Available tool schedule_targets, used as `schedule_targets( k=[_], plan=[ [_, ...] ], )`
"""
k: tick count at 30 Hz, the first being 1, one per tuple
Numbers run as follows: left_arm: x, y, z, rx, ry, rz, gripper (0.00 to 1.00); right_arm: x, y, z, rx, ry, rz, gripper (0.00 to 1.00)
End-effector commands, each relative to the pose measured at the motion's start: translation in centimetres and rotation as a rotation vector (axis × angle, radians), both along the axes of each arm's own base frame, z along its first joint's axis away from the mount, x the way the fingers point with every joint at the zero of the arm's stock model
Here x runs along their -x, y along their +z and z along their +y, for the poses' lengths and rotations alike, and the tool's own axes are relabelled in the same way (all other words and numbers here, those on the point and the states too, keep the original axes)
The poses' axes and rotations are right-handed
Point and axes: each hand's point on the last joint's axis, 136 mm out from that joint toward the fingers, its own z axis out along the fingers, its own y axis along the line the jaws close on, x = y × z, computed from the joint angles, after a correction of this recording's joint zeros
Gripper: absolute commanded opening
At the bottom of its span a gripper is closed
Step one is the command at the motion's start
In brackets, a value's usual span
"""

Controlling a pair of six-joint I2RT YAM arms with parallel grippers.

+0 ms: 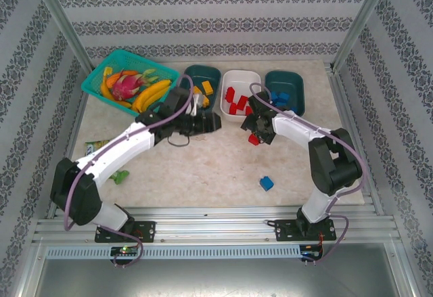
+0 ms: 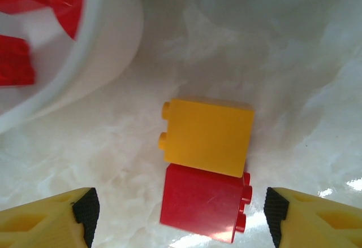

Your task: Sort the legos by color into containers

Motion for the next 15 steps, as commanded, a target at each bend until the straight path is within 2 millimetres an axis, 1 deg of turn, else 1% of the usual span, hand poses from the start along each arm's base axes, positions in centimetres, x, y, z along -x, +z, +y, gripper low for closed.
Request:
schedule_targets(
  k=[1,2,5,9,12,15],
  plan=[
    [1.6,2.3,-0.4,0.058,0.000,-0.080,0.77,-0.2,-0.6,0.3,-0.023,-0.008,0.026,0.73],
    [2.1,2.1,-0.3,0.057,0.002,-0.075,0.76,0.0,-0.9,0.2,-0.016,-0.012,0.041,0.71],
    [2.8,2.0,0.2,0.048,0.013,-0.076,0.76,0.6,-1.7,-0.2,0.002,-0.026,0.070,0.68],
    [2.7,2.2,0.3,0.037,0.010,-0.085,0.76,1.2,-2.8,-0.4,0.009,-0.039,0.100,0.66],
    [2.4,2.4,0.0,0.039,0.007,-0.088,0.76,1.1,-3.3,-0.3,0.012,-0.033,0.111,0.58],
    [2.2,2.5,-0.2,0.042,0.006,-0.089,0.76,0.9,-3.0,-0.4,0.013,-0.033,0.103,0.50]
  ],
)
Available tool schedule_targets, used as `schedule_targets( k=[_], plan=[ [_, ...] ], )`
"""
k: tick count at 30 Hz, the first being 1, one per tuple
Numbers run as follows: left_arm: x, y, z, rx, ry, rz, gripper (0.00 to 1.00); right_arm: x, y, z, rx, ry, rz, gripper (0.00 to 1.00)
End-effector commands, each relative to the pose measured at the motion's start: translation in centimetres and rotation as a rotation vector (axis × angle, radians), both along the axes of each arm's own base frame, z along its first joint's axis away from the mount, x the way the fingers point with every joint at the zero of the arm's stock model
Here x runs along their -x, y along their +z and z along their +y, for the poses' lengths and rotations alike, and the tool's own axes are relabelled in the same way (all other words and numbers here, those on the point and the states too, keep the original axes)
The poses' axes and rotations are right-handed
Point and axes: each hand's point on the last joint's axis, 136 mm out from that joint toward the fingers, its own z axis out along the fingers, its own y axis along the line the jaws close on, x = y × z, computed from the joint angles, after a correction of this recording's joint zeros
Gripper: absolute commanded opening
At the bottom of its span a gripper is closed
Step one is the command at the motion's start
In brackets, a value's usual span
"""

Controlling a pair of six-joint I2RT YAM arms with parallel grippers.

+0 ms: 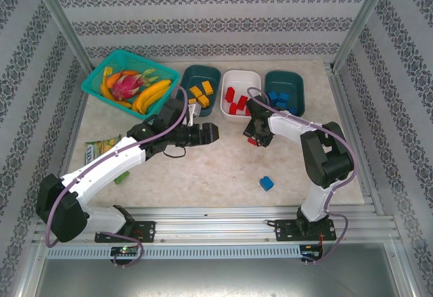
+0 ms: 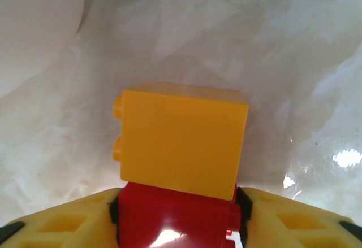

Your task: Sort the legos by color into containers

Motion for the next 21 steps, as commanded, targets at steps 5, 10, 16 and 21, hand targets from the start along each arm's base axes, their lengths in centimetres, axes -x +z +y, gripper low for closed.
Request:
schedule_targets(
  k=[5,10,16,21],
  plan=[
    [-0.8,1.3,-0.6,0.023,0.006,-0.043,0.76,0.6,0.0,-0.2,0.000,-0.009,0.027,0.40],
    [-0.9,2.2,-0.7,0.040,0.010,-0.049,0.76,1.6,3.1,0.4,0.004,0.033,-0.014,0.39],
    [-2.8,5.0,-1.6,0.118,0.057,-0.073,0.77,1.6,10.2,1.5,0.016,0.132,-0.177,0.39],
    [-6.7,6.3,-2.3,0.199,0.090,-0.067,0.77,-3.0,13.0,3.0,0.016,0.209,-0.278,0.39]
  ],
)
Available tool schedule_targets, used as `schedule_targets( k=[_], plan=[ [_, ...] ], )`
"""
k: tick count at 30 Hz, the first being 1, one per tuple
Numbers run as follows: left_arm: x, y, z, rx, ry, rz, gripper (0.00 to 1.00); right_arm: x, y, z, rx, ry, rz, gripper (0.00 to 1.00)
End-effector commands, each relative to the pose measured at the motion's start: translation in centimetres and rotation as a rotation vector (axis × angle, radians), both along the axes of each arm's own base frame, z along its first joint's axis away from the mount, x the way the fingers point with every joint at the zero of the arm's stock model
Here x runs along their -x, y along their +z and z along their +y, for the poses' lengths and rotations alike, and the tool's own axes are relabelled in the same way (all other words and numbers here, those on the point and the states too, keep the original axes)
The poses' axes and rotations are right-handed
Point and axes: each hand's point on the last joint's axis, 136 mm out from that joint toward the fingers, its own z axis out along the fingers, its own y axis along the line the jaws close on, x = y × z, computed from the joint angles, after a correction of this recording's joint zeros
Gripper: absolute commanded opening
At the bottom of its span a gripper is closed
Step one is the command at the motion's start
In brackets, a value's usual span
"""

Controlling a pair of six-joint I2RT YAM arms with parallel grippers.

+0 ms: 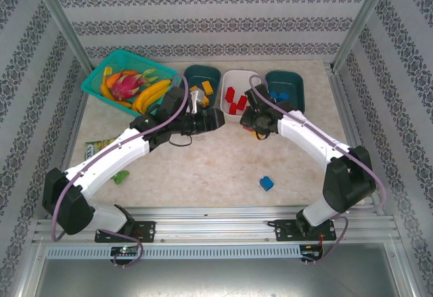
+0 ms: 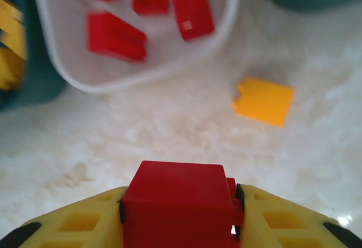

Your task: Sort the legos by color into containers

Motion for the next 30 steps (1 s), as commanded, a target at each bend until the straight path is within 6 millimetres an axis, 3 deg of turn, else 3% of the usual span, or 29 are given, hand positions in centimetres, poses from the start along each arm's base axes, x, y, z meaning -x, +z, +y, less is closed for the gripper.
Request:
schedule_targets(
  k=[1,4,9,15,20,25,30],
  plan=[
    [-3.7,1.8,-0.4,0.094,0.041,-0.018,0.77,-3.6,0.7,0.4,0.054,0.061,-0.049,0.39],
    [-6.5,1.5,0.1,0.104,0.067,-0.004,0.77,-7.5,0.9,1.4,0.084,0.103,-0.081,0.39],
    [-11.2,0.8,1.1,0.136,0.118,-0.005,0.77,-13.0,-1.2,1.7,0.162,0.132,-0.085,0.39],
    [-14.8,0.5,0.3,0.132,0.095,-0.030,0.77,-18.1,-3.5,1.1,0.168,0.122,-0.096,0.40],
    [-16.5,-0.6,-0.3,0.129,0.085,-0.019,0.77,-20.9,-5.2,0.1,0.211,0.096,-0.079,0.41],
    [-17.2,-1.7,-0.7,0.122,0.081,0.004,0.77,-22.2,-7.0,-1.9,0.229,0.037,-0.031,0.43],
    [-17.5,-2.0,-0.9,0.122,0.080,0.014,0.76,-23.3,-8.0,-1.8,0.210,0.059,-0.020,0.46]
  ],
)
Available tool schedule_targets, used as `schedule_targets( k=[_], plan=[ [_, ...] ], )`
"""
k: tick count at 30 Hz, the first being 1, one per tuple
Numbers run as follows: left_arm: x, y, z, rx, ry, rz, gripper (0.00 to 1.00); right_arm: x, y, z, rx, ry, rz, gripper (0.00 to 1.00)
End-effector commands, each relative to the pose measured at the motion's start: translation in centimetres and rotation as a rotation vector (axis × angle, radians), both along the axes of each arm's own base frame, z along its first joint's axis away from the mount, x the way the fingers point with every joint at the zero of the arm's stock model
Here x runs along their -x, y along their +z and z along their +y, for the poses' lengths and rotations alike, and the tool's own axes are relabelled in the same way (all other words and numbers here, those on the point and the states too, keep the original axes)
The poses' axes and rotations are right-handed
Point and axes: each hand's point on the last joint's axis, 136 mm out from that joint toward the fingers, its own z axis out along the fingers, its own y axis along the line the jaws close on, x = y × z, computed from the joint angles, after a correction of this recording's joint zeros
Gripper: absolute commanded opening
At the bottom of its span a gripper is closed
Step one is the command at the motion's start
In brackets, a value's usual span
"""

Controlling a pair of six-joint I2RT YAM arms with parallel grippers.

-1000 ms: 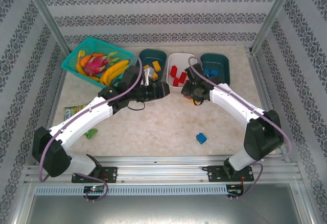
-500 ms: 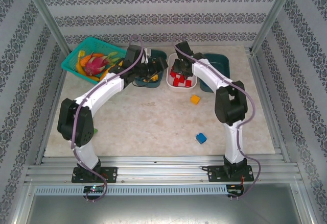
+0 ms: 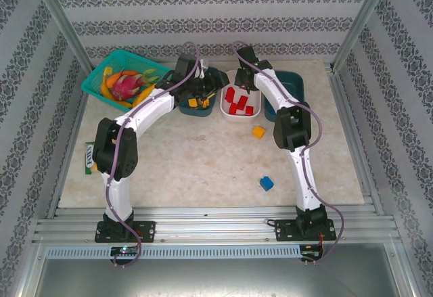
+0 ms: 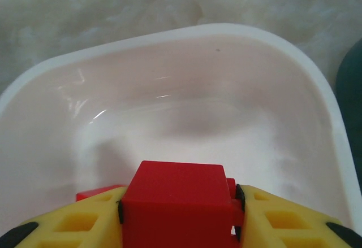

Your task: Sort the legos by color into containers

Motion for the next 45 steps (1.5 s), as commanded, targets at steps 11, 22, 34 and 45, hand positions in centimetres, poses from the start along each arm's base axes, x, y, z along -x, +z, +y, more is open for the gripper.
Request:
schedule_targets(
  k=[11,22,34,45],
  plan=[
    [0.0,1.9,-0.6,0.006,-0.051,-0.040,0.75,0.2,1.5,0.2,-0.044,0.029,0.019,0.68],
    [3.7,2.4,-2.7,-0.078,-0.158,-0.058,0.73,5.1,14.9,-0.3,-0.142,0.051,-0.182,0.68],
    [10.1,-2.0,-8.5,-0.268,-0.325,-0.063,0.71,28.5,15.6,-3.4,-0.266,0.092,-0.013,0.66],
    [11.3,-8.4,-13.4,-0.629,-0.331,-0.151,0.74,44.0,12.8,-5.7,-0.362,0.151,0.201,0.78]
  ],
)
